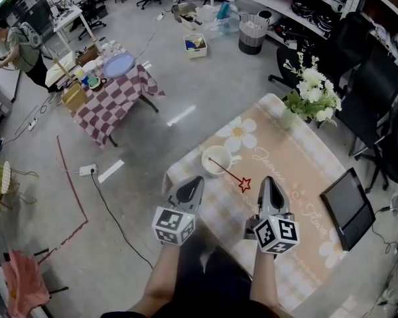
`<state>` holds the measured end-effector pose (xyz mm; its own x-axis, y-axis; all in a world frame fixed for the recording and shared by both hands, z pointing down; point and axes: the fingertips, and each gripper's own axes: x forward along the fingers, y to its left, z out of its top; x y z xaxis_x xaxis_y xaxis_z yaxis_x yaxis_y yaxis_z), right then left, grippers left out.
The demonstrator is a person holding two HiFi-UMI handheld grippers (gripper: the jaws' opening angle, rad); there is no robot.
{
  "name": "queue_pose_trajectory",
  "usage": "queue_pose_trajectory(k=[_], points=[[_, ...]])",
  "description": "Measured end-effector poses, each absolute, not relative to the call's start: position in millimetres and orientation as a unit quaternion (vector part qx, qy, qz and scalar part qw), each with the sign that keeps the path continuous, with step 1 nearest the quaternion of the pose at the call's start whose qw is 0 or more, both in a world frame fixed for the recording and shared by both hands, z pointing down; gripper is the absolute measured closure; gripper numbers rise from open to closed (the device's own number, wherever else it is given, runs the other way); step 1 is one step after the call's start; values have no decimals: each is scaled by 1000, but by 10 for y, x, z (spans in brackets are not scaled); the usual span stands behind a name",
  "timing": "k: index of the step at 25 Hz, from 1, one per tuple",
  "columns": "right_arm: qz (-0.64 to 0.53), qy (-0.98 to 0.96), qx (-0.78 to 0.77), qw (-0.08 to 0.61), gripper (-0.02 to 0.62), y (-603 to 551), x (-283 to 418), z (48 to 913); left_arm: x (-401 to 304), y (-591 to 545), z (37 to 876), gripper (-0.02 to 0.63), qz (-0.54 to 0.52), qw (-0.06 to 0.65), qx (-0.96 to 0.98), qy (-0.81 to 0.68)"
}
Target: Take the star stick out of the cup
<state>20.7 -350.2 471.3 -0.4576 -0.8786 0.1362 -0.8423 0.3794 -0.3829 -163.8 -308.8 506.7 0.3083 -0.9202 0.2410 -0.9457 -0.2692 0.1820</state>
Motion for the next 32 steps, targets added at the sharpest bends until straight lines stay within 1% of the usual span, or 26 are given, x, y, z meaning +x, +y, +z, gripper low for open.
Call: queue_pose_trajectory(k=[13, 24, 26, 29, 32], points=[[-189, 794, -575, 50, 592, -3460, 296, 4652, -1549, -3333, 5091, 594, 43, 152, 836, -525], [-177, 772, -606, 70, 591, -3313, 283, 4509, -1434, -3471, 4967, 594, 30, 146, 869, -471], [-177, 771, -608, 72, 572, -3280, 271, 4490, -1418, -3483, 4949, 594, 28, 145, 874, -463], [-178, 768, -611, 75, 526, -3236, 244, 4464, -1406, -3492, 4923, 594, 24, 144, 881, -450], [-179, 766, -612, 79, 501, -3196, 196, 4448, -1415, -3500, 4903, 594, 21, 144, 886, -441]])
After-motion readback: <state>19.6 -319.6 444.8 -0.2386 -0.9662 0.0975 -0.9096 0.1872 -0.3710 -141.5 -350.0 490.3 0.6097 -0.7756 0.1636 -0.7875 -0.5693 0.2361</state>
